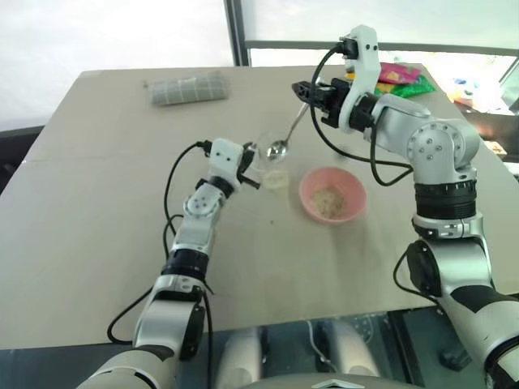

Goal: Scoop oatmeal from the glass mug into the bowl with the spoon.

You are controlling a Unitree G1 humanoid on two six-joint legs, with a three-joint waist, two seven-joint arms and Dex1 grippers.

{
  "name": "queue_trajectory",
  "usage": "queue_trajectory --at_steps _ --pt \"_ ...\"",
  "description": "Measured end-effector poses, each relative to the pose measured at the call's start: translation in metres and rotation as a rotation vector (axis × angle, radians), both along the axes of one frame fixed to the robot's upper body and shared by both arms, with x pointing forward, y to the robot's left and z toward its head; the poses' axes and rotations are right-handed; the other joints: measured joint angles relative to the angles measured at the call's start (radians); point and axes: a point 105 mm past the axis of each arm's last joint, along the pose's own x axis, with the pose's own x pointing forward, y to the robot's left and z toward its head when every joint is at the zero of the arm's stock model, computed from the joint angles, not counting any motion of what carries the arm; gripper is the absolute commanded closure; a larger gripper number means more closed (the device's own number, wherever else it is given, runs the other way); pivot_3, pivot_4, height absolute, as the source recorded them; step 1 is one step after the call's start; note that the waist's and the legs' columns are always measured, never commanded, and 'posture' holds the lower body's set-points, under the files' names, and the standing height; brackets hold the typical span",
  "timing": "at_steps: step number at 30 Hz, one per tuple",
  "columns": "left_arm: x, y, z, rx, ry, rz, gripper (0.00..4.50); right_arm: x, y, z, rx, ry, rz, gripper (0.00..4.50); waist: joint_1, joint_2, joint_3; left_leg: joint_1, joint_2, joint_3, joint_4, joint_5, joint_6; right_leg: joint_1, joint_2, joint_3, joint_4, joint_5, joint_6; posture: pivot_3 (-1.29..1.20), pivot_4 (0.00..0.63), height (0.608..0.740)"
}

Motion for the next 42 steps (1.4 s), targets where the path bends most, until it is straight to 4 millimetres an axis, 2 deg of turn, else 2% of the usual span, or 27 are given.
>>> queue_trajectory --at_steps 4,8,9,11,14,22,30,34,37,41,42 --pt "0.0 0.0 0.0 0.0 0.002 0.001 4.5 0.0 0.0 0.003 0.016 -0.018 -0.012 2.06 0.001 0.0 0.0 0.0 0.0 0.0 0.0 0.0 0.0 0.0 0.0 0.0 0.0 0.0 0.0 0.0 0.15 0.74" --pt "0.0 0.0 0.0 -0.001 0.002 0.0 4.5 0.004 -0.011 0.01 0.061 -0.037 -0.05 2.06 0.001 0.0 0.0 0.0 0.0 0.0 0.0 0.0 0.0 0.0 0.0 0.0 0.0 0.0 0.0 0.0 0.15 0.74" --pt "0.0 0.0 0.0 -0.001 0.002 -0.001 3.89 0.004 -0.013 0.011 0.067 -0.039 -0.056 2.03 0.001 0.0 0.0 0.0 0.0 0.0 0.0 0.0 0.0 0.0 0.0 0.0 0.0 0.0 0.0 0.0 0.15 0.74" --pt "0.0 0.001 -0.001 0.0 0.008 -0.004 3.35 0.006 -0.017 0.013 0.075 -0.046 -0.071 2.03 0.001 0.0 0.0 0.0 0.0 0.0 0.0 0.0 0.0 0.0 0.0 0.0 0.0 0.0 0.0 0.0 0.15 0.74" --pt "0.0 0.001 -0.003 0.001 0.02 -0.004 1.97 0.007 -0.021 0.014 0.078 -0.047 -0.088 2.03 0.001 0.0 0.0 0.0 0.0 0.0 0.0 0.0 0.0 0.0 0.0 0.0 0.0 0.0 0.0 0.0 0.15 0.74" --pt "-0.002 0.004 -0.009 0.008 0.038 -0.004 1.97 0.009 -0.025 0.01 0.079 -0.039 -0.106 2.03 0.001 0.0 0.0 0.0 0.0 0.0 0.0 0.0 0.0 0.0 0.0 0.0 0.0 0.0 0.0 0.0 0.15 0.74" --pt "-0.02 0.007 -0.015 0.035 0.051 -0.033 1.97 0.006 -0.037 0.004 0.072 -0.055 -0.124 2.03 0.001 0.0 0.0 0.0 0.0 0.0 0.0 0.0 0.0 0.0 0.0 0.0 -0.001 0.0 0.0 0.0 0.15 0.74" --pt "-0.033 0.011 -0.017 0.042 0.062 -0.046 1.97 0.005 -0.063 -0.01 0.05 -0.098 -0.199 2.03 0.003 0.0 0.0 -0.001 0.0 0.0 0.0 0.0 0.0 0.0 -0.001 -0.001 -0.002 0.0 0.0 0.0 0.15 0.74" --pt "-0.048 0.017 -0.019 0.044 0.078 -0.053 1.97 0.0 -0.098 -0.031 -0.028 -0.142 -0.277 2.03 0.005 0.0 0.0 -0.001 0.0 0.0 -0.001 0.0 0.0 0.0 -0.001 -0.001 -0.003 0.0 0.0 0.0 0.15 0.74" --pt "-0.076 0.037 -0.025 0.052 0.121 0.004 1.97 -0.027 -0.132 -0.073 -0.115 -0.149 -0.242 2.03 0.001 0.0 0.0 0.001 0.0 -0.001 -0.003 0.0 0.0 0.0 -0.001 0.001 -0.004 0.0 0.0 0.0 0.15 0.74" --pt "-0.085 0.041 -0.029 0.046 0.139 0.015 1.71 -0.036 -0.139 -0.085 -0.146 -0.149 -0.222 2.03 0.001 0.0 0.0 0.001 0.0 -0.002 -0.003 0.0 0.0 0.001 -0.001 0.001 -0.004 0.0 0.0 0.0 0.15 0.74"
